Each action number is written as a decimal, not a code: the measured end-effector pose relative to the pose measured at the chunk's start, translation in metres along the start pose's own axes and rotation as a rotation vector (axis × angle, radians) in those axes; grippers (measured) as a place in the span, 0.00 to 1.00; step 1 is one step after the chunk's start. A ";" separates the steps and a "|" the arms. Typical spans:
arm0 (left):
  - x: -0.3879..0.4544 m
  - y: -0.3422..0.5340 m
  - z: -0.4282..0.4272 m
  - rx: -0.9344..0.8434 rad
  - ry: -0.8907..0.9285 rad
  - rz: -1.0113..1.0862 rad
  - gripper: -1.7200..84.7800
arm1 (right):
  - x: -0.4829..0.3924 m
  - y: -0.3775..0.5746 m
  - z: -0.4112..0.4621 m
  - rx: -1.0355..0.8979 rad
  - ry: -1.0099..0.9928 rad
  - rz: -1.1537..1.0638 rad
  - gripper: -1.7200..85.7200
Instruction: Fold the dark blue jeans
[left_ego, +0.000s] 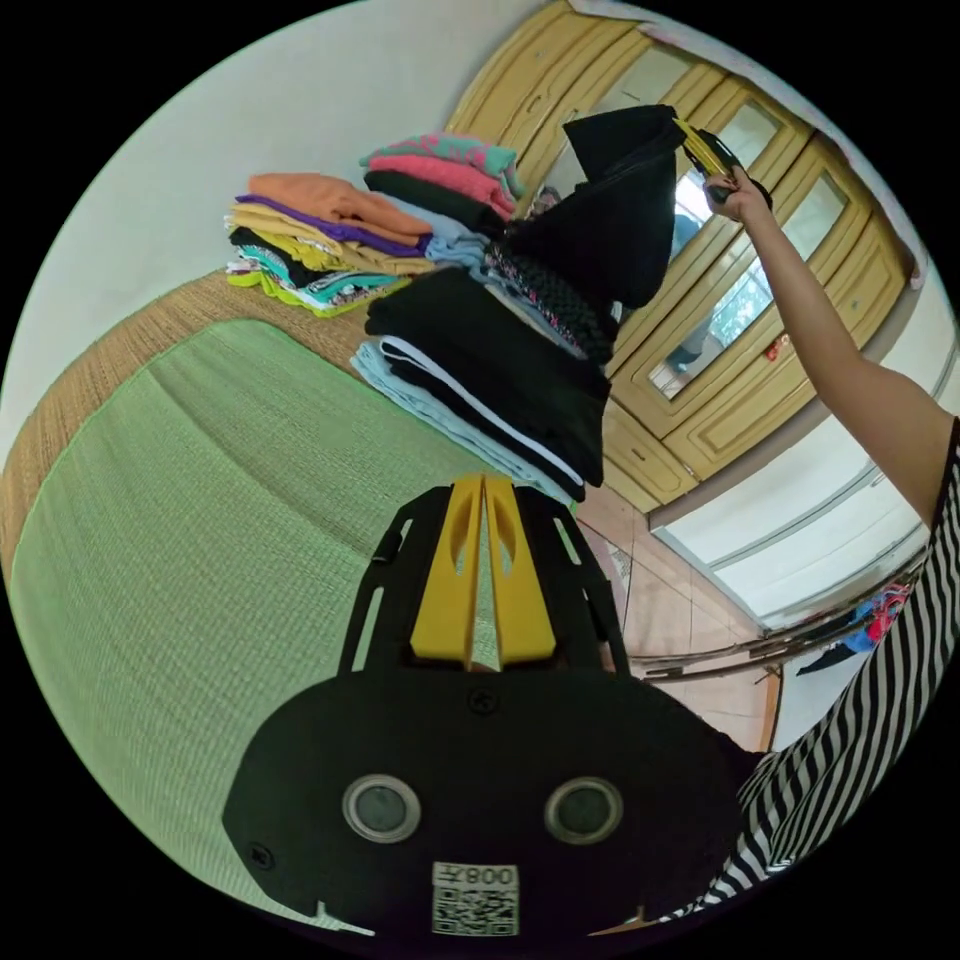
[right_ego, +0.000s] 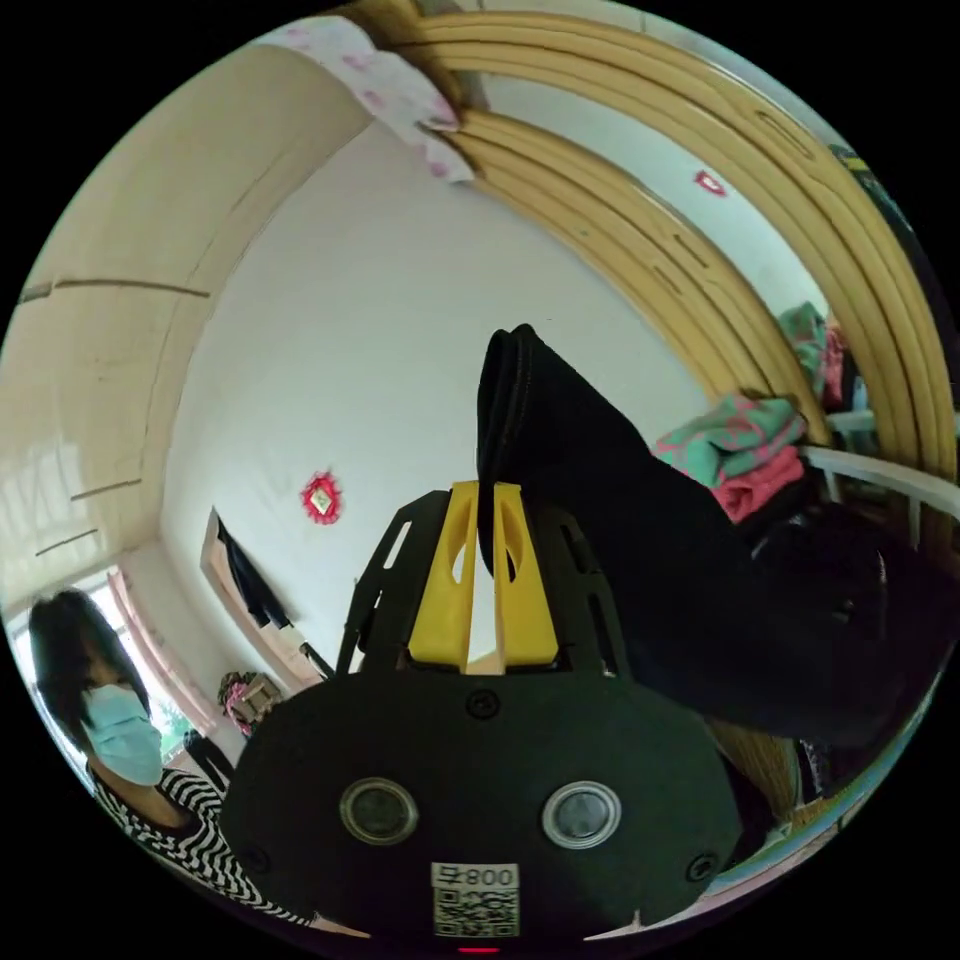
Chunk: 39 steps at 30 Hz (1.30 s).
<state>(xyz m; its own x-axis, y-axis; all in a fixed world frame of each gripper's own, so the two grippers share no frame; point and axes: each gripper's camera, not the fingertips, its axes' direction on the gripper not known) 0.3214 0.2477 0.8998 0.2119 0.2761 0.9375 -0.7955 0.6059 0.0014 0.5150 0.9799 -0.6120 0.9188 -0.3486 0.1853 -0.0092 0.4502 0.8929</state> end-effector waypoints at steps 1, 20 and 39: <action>-0.005 0.020 -0.009 0.031 0.004 -0.012 0.02 | -0.022 -0.015 0.008 -0.008 -0.014 -0.022 0.04; -0.063 0.396 -0.220 0.571 -0.160 -0.058 0.20 | -0.402 -0.092 0.125 -0.223 -0.430 -0.125 0.04; -0.108 0.797 -0.299 0.517 -0.587 -0.490 0.05 | -0.728 0.089 0.296 -0.722 -0.744 -0.067 0.04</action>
<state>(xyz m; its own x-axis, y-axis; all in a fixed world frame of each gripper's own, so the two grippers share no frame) -0.1661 0.9242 0.6950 0.3819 -0.4318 0.8171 -0.8776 0.1079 0.4672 -0.2713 1.0301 -0.5457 0.4306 -0.7000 0.5697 0.4966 0.7108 0.4981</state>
